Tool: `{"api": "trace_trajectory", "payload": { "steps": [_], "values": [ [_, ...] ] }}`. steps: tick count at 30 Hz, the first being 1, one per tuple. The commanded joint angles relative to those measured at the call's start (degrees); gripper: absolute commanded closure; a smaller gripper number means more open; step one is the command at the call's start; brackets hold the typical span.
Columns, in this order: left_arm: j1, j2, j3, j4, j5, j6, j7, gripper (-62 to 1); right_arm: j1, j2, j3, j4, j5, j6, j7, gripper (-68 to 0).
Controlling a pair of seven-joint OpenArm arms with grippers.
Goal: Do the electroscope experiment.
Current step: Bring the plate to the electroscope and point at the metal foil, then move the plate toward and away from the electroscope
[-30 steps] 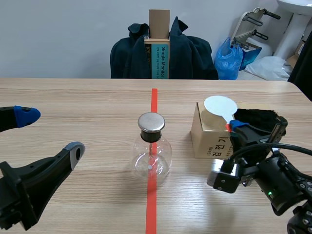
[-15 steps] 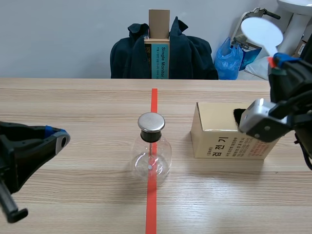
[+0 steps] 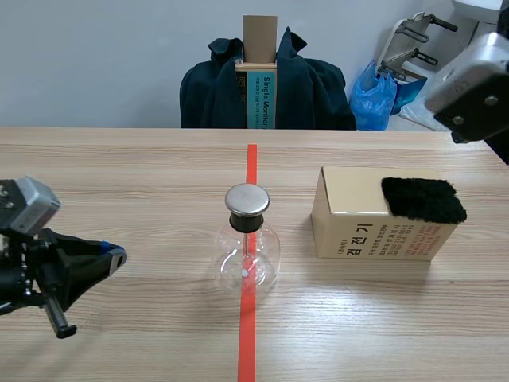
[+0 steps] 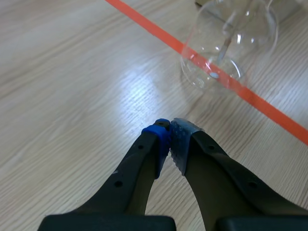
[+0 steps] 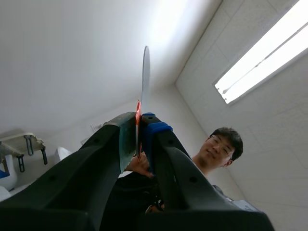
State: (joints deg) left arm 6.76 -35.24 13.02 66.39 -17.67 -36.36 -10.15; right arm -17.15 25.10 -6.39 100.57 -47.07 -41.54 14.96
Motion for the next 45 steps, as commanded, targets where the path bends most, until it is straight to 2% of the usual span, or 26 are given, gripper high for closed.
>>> {"api": "trace_trajectory", "payload": {
  "steps": [1, 2, 4, 7, 9, 11, 15, 21, 25, 29, 31, 36, 45],
  "values": [
    [-1.7, 1.2, 1.9, 0.7, 0.4, -2.1, -2.4, -3.0, 1.0, 0.3, 0.4, 0.7, 0.2, -3.3, 0.8, -0.7],
    [-2.9, 1.7, 3.6, -0.8, 1.5, -2.4, -3.4, -3.0, 0.9, 0.2, 0.3, 0.6, 0.2, -3.0, 1.8, -0.7],
    [-5.0, 2.9, 6.8, -3.1, 3.3, -1.8, -4.6, -3.0, 0.9, 0.0, 0.3, 0.6, 0.2, -0.1, 3.4, -0.7],
    [-7.0, 5.7, 9.6, -6.2, 4.0, 2.5, -5.5, -2.9, 0.9, -0.9, -0.2, 0.5, -1.8, 4.8, 3.8, -0.7],
    [-8.0, 7.6, 10.4, -7.8, 5.5, 5.6, -5.5, -3.0, 1.0, -1.8, -0.6, -0.1, -4.7, 8.1, 4.0, -0.7],
    [-8.6, 9.0, 10.9, -8.9, 7.3, 7.4, -5.5, -3.0, 1.0, -3.2, -1.4, -1.2, -7.5, 10.2, 4.9, -0.7],
    [-8.8, 10.3, 12.0, -9.5, 10.1, 8.0, -5.5, -3.0, 1.1, -6.5, -3.8, -5.3, -12.2, 10.3, 8.0, -0.7],
    [-8.9, 10.8, 12.3, -9.5, 10.5, 8.5, -6.9, -3.0, 1.4, -9.6, -6.5, -11.6, -16.6, 10.3, 11.0, -0.7],
    [-8.9, 10.8, 12.3, -9.5, 10.5, 8.7, -6.9, -2.9, 2.8, -10.0, -8.2, -15.7, -17.3, 10.6, 11.5, -0.7],
    [-8.9, 10.8, 12.3, -9.5, 10.5, 8.8, -6.8, -2.9, 4.1, -10.6, -8.7, -19.2, -19.0, 12.8, 12.3, -0.7],
    [-8.9, 10.8, 12.3, -9.5, 10.5, 8.8, -6.8, -2.9, 4.3, -10.5, -8.7, -20.4, -19.0, 12.9, 13.5, -0.7],
    [-8.9, 10.8, 12.3, -9.5, 10.5, 8.8, -6.8, -2.9, 4.5, -10.5, -8.7, -21.0, -19.0, 14.0, 15.7, -0.7],
    [-8.9, 10.8, 12.3, -9.5, 10.5, 8.8, -6.8, -2.9, 4.5, -10.1, -8.6, -21.0, -19.0, 14.0, 21.4, -0.7]
  ]
}}
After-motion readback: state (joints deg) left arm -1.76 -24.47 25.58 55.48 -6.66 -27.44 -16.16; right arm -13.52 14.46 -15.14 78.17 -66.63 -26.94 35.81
